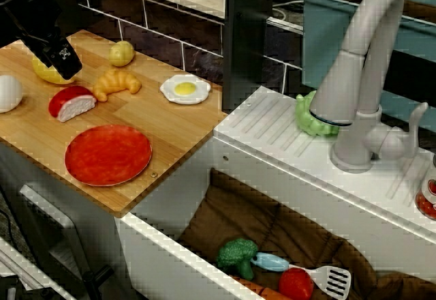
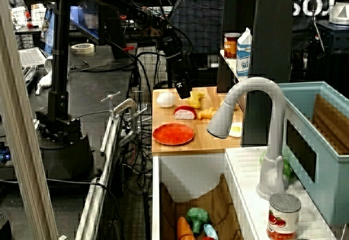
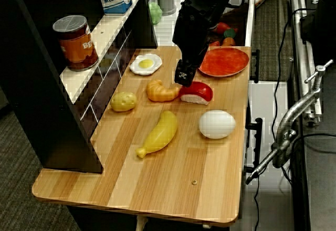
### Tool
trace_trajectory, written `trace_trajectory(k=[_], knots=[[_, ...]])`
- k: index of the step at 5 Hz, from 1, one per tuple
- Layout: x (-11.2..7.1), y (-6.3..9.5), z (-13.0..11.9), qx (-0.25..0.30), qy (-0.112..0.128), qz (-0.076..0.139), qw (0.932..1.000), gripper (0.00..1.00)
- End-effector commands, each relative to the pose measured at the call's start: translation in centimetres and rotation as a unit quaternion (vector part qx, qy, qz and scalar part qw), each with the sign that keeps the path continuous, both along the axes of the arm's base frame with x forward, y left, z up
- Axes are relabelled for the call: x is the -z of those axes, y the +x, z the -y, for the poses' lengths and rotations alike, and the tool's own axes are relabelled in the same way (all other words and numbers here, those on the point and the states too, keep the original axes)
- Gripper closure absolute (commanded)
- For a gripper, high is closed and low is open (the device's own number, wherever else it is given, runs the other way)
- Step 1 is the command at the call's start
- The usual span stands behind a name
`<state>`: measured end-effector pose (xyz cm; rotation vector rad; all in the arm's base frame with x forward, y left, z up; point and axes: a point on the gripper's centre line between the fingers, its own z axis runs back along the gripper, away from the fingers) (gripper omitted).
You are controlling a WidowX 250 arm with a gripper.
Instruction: Put sushi on plate
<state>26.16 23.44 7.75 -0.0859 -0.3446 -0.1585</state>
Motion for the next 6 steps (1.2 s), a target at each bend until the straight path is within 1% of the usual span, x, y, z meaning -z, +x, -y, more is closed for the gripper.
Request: trace_trajectory(k=[1,2,3,4,5,6], knots=[[0.0,0.0,0.0,0.0,0.0,0.0,1.0,0.0],[2.2,0.1,0.9,0.004,0.028,-0.003,0.9996,0.0],[4.3,0.0,0.9,-0.005,0.042,0.004,0.9991,0.0],[4.5,-0.3,-0.3,-0.027,0.025,0.016,0.9992,0.0],[5.9,-0.8,-1.1,-0.029,0.02,0.006,0.9994,0.0],[6.2,-0.5,-1.0,-0.026,0.019,-0.014,0.9994,1.0]])
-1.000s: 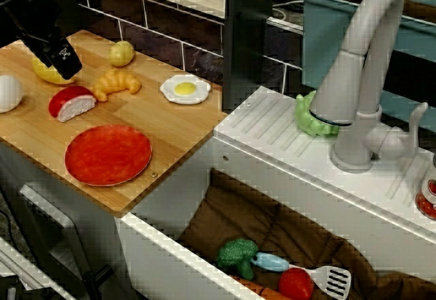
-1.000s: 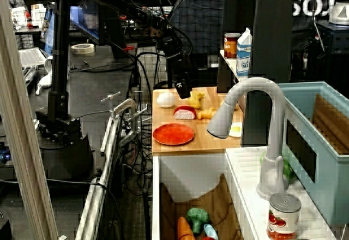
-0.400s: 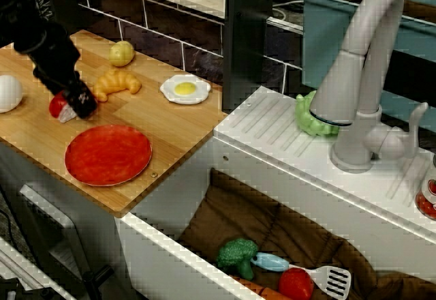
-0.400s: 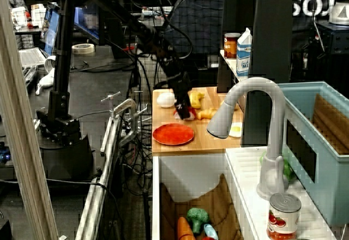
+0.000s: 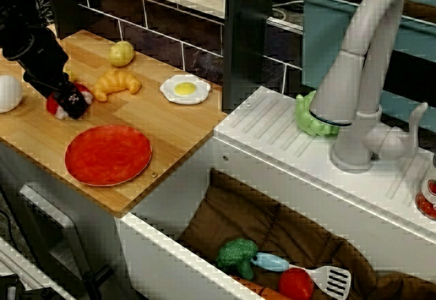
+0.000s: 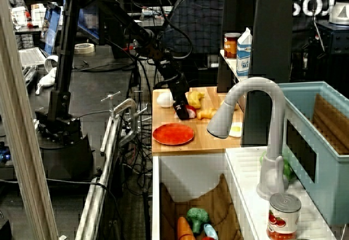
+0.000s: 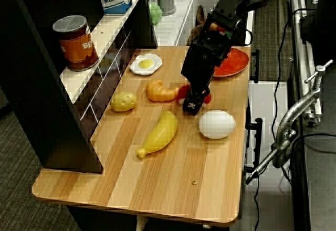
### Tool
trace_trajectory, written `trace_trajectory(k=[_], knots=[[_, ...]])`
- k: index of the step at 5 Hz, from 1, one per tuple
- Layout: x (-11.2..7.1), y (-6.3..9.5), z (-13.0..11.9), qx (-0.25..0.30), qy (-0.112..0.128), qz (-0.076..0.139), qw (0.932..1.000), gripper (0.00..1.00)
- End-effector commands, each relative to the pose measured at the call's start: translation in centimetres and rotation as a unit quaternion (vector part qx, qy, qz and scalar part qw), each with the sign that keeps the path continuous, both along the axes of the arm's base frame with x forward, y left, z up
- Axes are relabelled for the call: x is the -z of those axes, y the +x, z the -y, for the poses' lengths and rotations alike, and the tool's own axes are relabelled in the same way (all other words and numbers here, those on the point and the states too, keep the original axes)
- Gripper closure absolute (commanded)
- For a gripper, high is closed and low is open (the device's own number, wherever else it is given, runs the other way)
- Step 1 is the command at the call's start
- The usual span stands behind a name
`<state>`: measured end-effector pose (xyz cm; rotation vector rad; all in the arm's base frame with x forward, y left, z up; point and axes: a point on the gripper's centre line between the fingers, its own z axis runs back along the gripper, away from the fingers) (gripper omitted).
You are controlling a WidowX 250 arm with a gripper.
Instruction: Put sushi on plate
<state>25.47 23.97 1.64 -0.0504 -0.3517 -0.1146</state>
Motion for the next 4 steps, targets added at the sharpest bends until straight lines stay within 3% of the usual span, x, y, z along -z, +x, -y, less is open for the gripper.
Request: trace_trajectory(k=[1,2,3,4], knots=[[-0.4,0.8,-0.5,-0.005,-0.003,-0.026,0.9997,1.0],[-1.4,1.2,-0.4,0.0,-0.015,-0.046,0.9988,1.0],[-4.9,1.8,1.5,0.027,-0.029,-0.079,0.9961,1.0],[-8.1,2.2,3.6,0.049,-0.038,-0.082,0.9947,1.0]])
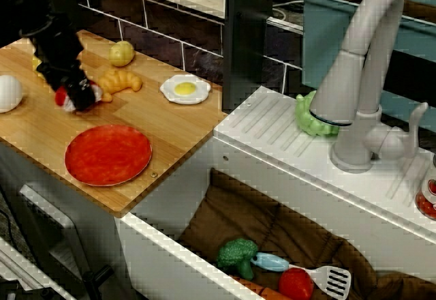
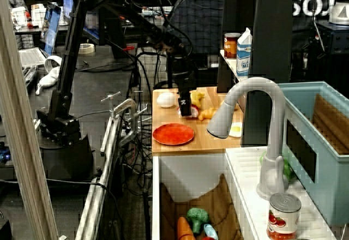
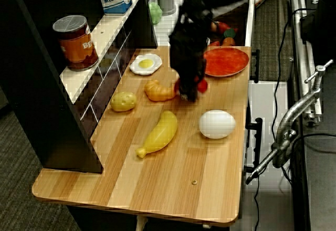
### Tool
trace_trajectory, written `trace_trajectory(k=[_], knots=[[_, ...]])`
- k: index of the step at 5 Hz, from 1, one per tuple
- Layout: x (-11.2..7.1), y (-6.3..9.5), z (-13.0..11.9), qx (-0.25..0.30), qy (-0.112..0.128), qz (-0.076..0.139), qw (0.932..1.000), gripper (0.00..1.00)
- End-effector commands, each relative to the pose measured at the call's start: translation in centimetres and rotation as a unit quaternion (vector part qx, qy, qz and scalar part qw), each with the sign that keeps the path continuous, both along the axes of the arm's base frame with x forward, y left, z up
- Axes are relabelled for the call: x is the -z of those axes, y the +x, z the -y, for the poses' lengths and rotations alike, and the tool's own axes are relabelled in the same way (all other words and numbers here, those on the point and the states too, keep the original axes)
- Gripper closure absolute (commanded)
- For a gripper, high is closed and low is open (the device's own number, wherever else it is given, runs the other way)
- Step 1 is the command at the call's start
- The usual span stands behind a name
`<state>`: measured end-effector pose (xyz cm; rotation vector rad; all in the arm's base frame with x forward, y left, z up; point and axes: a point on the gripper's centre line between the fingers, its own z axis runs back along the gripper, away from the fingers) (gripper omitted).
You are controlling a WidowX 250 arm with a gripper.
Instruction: Put sushi on plate
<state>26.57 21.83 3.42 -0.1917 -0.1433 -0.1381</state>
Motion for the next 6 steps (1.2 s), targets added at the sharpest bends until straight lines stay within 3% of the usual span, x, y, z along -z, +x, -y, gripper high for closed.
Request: trace_trajectory(k=[1,2,3,4,5,6], knots=[[-8.7,1.9,3.3,0.04,0.019,0.002,0.999,1.0],[-11.3,1.9,5.8,0.097,0.009,-0.029,0.9948,1.0],[-11.8,-0.5,6.3,0.13,-0.003,-0.033,0.9909,1.0],[-8.9,-3.8,4.9,0.155,-0.017,-0.035,0.9871,1.0],[-5.9,-6.2,2.5,0.158,-0.023,-0.008,0.9871,1.0],[-3.3,-7.6,1.3,0.142,-0.011,0.002,0.9899,1.0]])
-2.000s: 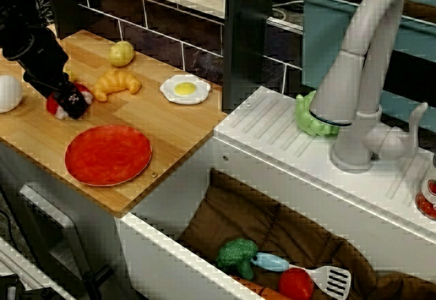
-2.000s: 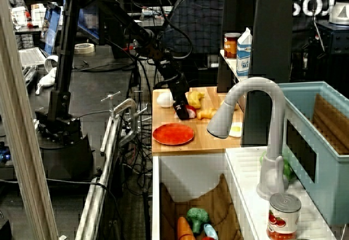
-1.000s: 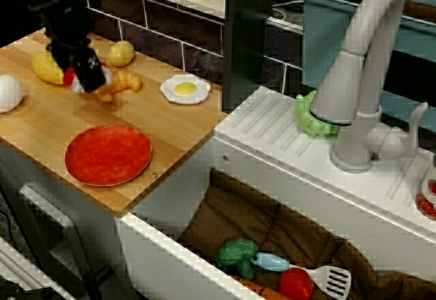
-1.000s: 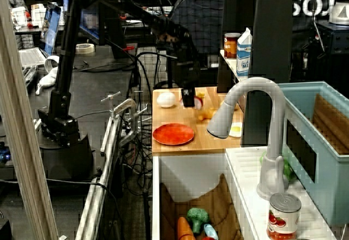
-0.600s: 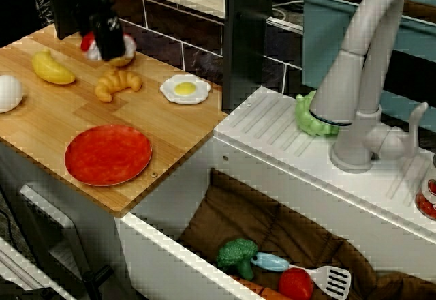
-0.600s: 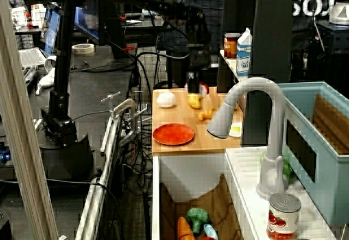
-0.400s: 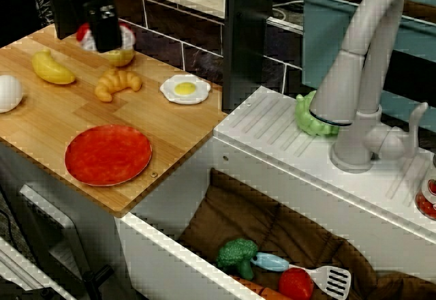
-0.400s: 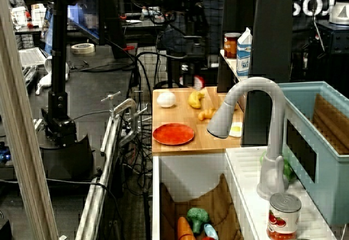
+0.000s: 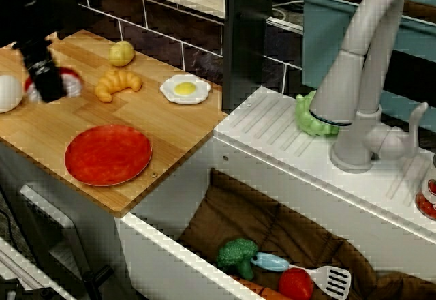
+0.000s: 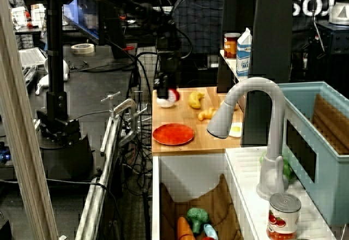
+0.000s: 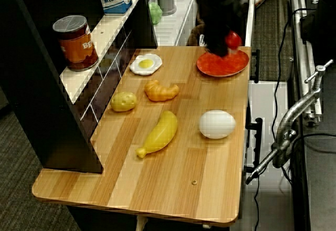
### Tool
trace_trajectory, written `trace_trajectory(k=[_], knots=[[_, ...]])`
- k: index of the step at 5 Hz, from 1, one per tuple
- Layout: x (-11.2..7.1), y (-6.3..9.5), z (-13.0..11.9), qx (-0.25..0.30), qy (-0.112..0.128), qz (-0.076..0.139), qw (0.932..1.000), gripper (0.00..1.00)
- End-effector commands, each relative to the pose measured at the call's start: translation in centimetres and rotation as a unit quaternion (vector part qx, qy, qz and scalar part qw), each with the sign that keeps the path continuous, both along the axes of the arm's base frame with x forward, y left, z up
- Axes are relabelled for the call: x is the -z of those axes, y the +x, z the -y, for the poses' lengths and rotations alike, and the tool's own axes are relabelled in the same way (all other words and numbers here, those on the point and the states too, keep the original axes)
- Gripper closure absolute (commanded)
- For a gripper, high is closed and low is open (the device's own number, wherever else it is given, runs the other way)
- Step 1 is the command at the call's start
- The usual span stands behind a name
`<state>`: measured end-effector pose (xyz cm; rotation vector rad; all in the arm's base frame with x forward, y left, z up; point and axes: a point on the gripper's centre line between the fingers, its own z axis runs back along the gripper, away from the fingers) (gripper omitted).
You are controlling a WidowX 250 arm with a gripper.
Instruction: Put sushi on plate
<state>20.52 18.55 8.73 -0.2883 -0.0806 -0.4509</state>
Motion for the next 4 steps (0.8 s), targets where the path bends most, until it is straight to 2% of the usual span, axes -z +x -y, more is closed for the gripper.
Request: trace_trajectory(k=[1,2,3,4], knots=[[3.4,-2.1,-1.7,-0.037,0.03,0.037,0.9982,1.0],[4.0,-2.4,1.8,-0.06,0.016,0.058,0.9964,1.0],[4.0,-2.3,5.4,-0.064,0.037,0.066,0.9951,1.0],[3.7,-0.8,6.2,-0.063,0.052,0.046,0.9956,1.0]])
